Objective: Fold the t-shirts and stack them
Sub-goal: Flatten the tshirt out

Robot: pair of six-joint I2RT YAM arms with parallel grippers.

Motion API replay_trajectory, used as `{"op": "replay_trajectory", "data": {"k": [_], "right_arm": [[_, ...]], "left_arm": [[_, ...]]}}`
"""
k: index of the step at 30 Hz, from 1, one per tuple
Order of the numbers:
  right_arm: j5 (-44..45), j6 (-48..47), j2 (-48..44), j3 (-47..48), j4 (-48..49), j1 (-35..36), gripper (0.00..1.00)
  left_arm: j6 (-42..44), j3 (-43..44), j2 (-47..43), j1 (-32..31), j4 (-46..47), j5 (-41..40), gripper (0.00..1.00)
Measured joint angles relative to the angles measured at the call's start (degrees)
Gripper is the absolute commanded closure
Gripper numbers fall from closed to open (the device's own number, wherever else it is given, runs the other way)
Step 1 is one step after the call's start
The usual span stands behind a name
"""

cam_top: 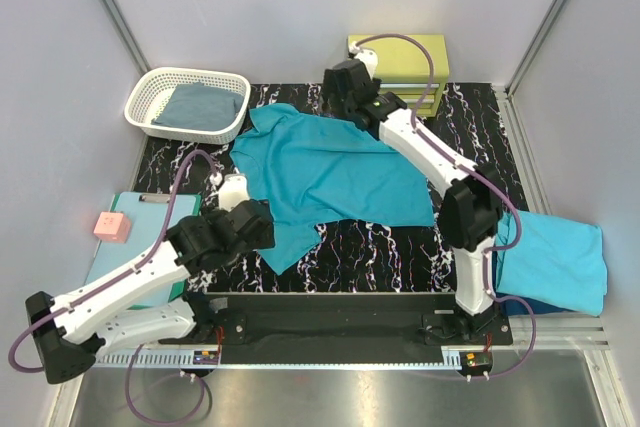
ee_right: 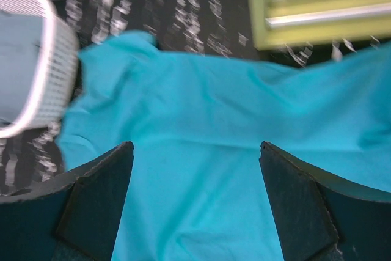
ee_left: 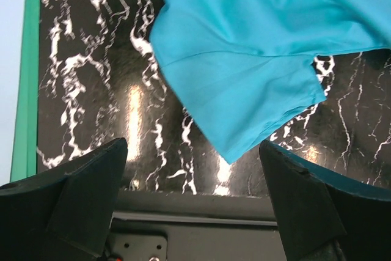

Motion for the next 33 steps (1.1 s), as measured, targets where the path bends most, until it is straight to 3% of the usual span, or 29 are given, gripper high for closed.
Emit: {"op": "replay_trajectory", "data": {"k": [3, 7, 19, 33], "right_arm": [[-0.85, 0.39, 3.67, 7.37, 0.94, 1.38, 0.09], [-1.9, 0.61, 3.72, 9.16, 2.54, 3.48, 0.09], [-0.87, -1.75, -0.85, -4.42, 0.96, 5.33, 0.08], [1.53, -3.69, -8.9, -9.94, 0.26, 5.33, 0.06]], "left_arm": [[-1.9, 0.0, -2.21, -0.48, -3.26, -0.33, 0.05], [-3.78, 0.0, -5.42, -1.14, -6.08, -0.85, 0.05], [-1.7, 4.09, 1.9, -3.74, -5.57, -5.53, 0.04], [-0.22, 6.78, 9.94, -10.99, -1.53, -9.38, 0.03]]}}
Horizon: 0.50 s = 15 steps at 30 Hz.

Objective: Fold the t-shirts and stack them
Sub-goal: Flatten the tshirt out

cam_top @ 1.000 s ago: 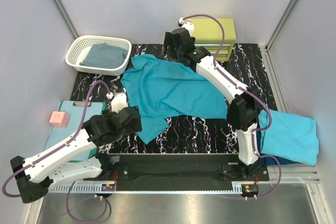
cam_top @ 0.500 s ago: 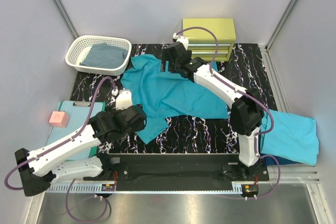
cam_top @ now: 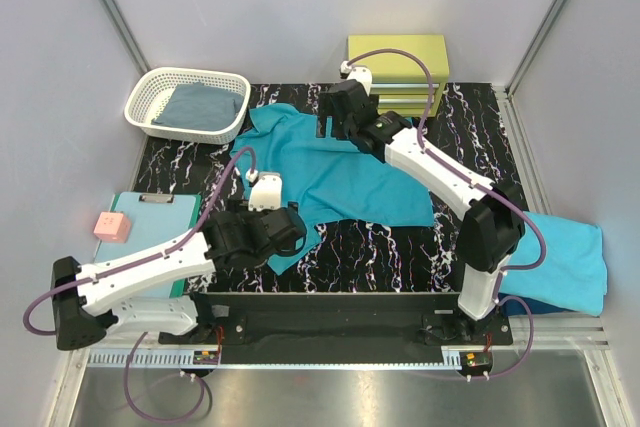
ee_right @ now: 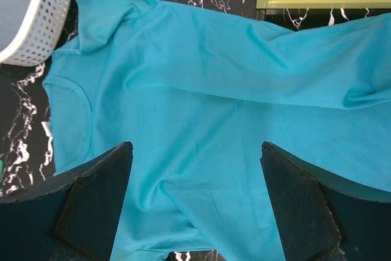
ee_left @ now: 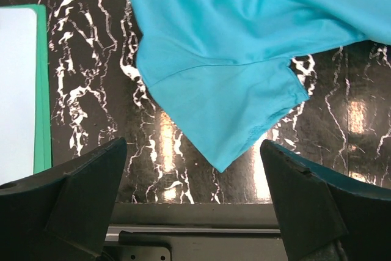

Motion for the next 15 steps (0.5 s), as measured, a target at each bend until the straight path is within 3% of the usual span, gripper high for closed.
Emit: {"op": "replay_trajectory", "data": {"k": [15], "right_arm": [[1.6, -0.37, 0.0, -1.53, -0.87, 0.04, 0.06]], "left_arm": [[-1.03, 3.48, 1.66, -2.99, -0.76, -0.37, 0.04]]}}
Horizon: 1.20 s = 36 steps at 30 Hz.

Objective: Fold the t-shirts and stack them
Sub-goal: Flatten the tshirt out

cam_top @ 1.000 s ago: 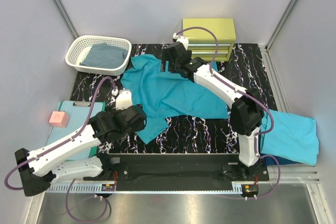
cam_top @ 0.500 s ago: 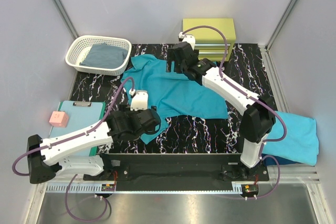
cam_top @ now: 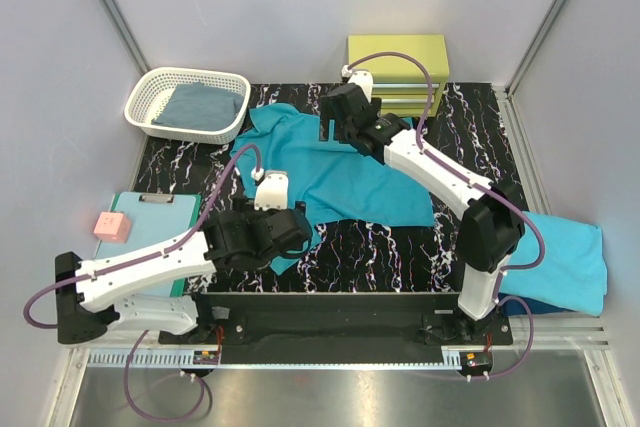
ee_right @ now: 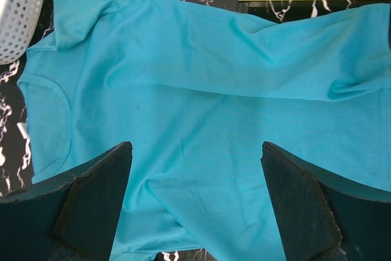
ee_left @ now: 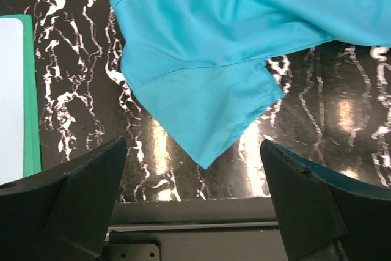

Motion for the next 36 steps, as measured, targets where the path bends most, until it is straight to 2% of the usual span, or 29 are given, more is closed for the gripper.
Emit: {"op": "replay_trajectory", "data": {"k": [8, 13, 19, 28, 36], "right_arm": [[2.58, 1.75, 4.11, 4.59, 0.04, -0.02, 0.06], [2.4, 2.51, 8.66, 10.38, -0.02, -0.02, 0.07], [2.21, 3.04, 9.01, 10.82, -0.13, -0.09, 0.07], [2.25, 3.06, 12.26, 13.64, 0.07, -0.13, 0.08], [2.36, 3.28, 13.18, 13.6, 0.15, -0.11, 0.08]], "left_arm": [[-2.89, 7.72, 2.51, -5.92, -5.51, 0.33, 0.03], [-6.64, 9.55, 2.62, -7.76, -9.97, 0.17, 0.02], [-13.29, 11.08, 4.76, -11.17, -15.06, -0.07, 0.01], [-22.51, 15.47, 12.35, -19.26, -16.65, -0.09, 0.01], [-26.86, 15.74, 10.56, -21.27, -16.57, -1.33, 0.01]]}}
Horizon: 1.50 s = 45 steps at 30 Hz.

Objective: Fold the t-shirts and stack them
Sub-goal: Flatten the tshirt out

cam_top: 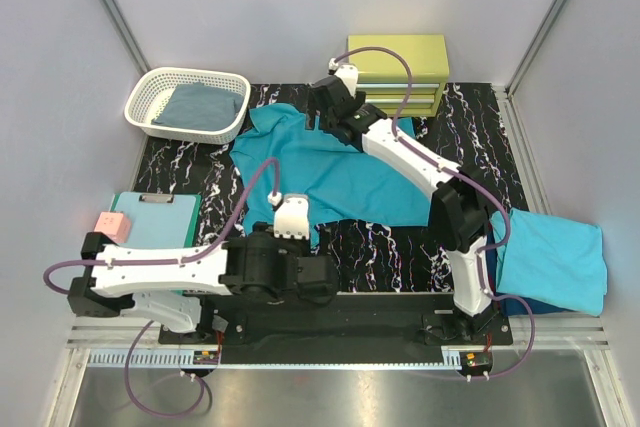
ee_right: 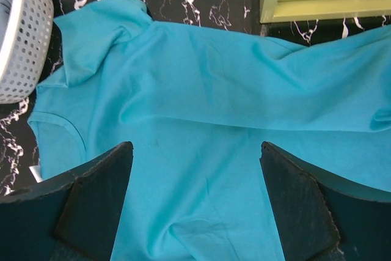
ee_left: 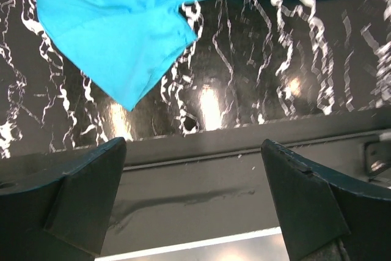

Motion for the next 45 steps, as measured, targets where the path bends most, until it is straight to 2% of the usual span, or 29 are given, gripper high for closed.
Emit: {"op": "replay_trajectory", "data": {"k": [5, 9, 11, 16, 18, 21, 24, 29, 32, 36, 40, 45], "right_arm": [[-1.01, -1.55, -3.32, -7.13, 0.94, 0.0, 0.06], [-1.81, -3.26, -9.68, -16.81, 0.72, -0.02, 0.04], [-2.08, -3.72, -14.08, -22.18, 0.76, -0.09, 0.04], [-4.04, -4.46, -23.32, -31.8, 0.94, -2.12, 0.04], [-4.61, -4.98, -24.55, -33.59, 1.18, -3.28, 0.04], [-5.55, -5.33, -24.55, -35.8, 1.49, -4.33, 0.05], [-6.05, -5.18, -24.11, -37.88, 1.77, -4.35, 0.05], [-6.45, -3.61, -23.3, -39.6, 2.25, -4.35, 0.08], [-6.45, -2.78, -23.21, -40.57, 3.06, -4.35, 0.14], [-6.29, -2.12, -23.17, -42.69, 3.41, -4.35, 0.3], [-5.79, -1.46, -23.06, -44.72, 3.28, -4.35, 0.28], [-6.03, -0.2, -22.99, -44.94, 3.41, -4.35, 0.2]], "left_arm": [[-0.55, -0.61, -3.5, 0.13, -0.76, -5.16, 0.01], [4.37, -2.97, -3.15, 3.65, 0.22, -8.74, 0.01], [9.18, -6.01, -3.52, 8.9, 3.48, -8.41, 0.01], [27.17, -17.49, -7.58, 27.5, 21.84, -1.38, 0.01], [32.22, -18.21, -7.48, 32.63, 26.62, 1.2, 0.01], [38.77, -17.59, -4.07, 36.92, 33.88, 4.52, 0.01], [42.91, -17.14, 1.79, 39.17, 40.02, 8.15, 0.02], [45.05, -19.3, 8.31, 43.04, 48.06, 15.69, 0.07], [45.29, -20.35, 11.72, 44.96, 50.49, 18.95, 0.14], [45.07, -20.37, 15.12, 45.16, 52.46, 22.47, 0.23], [44.41, -21.03, 15.8, 44.98, 53.7, 25.16, 0.24], [43.91, -24.13, 14.75, 44.81, 54.31, 26.67, 0.16]]}}
